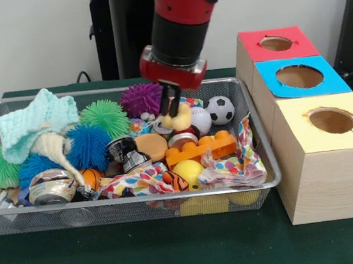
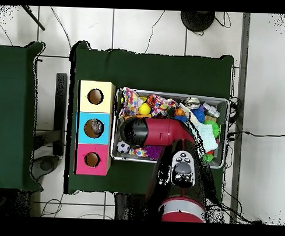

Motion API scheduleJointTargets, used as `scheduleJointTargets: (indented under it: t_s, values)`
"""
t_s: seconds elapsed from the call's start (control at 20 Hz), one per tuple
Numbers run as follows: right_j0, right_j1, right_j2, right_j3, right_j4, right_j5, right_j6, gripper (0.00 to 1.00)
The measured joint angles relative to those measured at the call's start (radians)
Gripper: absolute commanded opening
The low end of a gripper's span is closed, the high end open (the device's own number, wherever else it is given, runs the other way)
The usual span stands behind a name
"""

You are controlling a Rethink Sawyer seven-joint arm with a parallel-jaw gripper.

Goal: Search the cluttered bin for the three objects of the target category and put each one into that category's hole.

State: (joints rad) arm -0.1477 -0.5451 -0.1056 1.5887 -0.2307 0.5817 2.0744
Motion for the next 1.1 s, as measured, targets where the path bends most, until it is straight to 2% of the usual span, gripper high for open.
scheduleJointTargets:
  t_s: [0.6,1.1]
  values:
    - [-0.05,0.076,0.001,-0.059,-0.026,0.0,0.0,0.0]
    - [-0.059,0.093,0.007,-0.089,-0.026,0.0,0.0,0.0]
